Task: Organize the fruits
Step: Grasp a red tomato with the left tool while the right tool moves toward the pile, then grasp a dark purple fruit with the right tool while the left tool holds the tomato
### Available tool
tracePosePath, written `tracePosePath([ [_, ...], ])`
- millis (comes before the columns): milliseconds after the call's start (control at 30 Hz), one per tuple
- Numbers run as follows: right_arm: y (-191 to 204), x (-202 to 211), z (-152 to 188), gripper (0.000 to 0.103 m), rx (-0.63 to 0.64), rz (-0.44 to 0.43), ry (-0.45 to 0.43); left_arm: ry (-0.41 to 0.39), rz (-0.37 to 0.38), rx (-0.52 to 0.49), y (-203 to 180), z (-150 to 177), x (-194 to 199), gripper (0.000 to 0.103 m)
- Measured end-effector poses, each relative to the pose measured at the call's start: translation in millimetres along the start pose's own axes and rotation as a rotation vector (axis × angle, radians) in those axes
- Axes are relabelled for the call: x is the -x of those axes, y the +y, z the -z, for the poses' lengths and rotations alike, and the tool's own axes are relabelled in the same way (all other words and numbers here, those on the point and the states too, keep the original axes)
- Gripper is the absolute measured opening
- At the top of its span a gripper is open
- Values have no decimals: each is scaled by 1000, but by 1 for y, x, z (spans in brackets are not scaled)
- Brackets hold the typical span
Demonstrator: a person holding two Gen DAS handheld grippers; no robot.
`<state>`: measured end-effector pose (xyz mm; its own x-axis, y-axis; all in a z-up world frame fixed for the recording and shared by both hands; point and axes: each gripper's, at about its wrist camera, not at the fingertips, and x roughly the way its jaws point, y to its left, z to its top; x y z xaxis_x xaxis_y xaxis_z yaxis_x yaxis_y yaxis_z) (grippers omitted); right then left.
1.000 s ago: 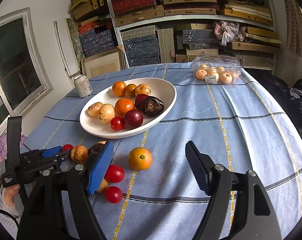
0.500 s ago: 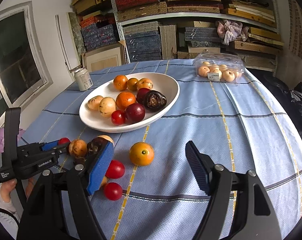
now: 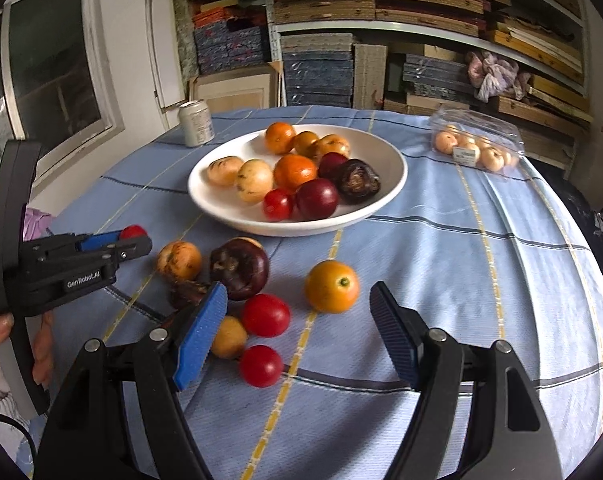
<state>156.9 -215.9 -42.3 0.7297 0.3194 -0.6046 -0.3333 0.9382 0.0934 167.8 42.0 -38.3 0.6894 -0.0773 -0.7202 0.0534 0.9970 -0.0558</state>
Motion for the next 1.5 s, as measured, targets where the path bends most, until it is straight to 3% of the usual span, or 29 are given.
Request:
tracePosePath([
  [633, 28, -38, -18, 72, 33, 12, 55, -25, 9, -26, -8, 0, 8, 32],
  [800, 27, -41, -19, 63, 33, -6, 64, -15, 1, -32, -10, 1, 4, 32],
  [1033, 27, -44, -17, 59, 41, -9, 70, -9, -6, -31, -10, 1, 1, 32],
  [1233, 31, -46, -15, 41, 61, -26, 76, -7, -7, -33, -10, 1, 0, 32],
  [1500, 28, -41, -15, 41, 47, -34, 64, -8, -7, -33, -10, 1, 1, 32],
])
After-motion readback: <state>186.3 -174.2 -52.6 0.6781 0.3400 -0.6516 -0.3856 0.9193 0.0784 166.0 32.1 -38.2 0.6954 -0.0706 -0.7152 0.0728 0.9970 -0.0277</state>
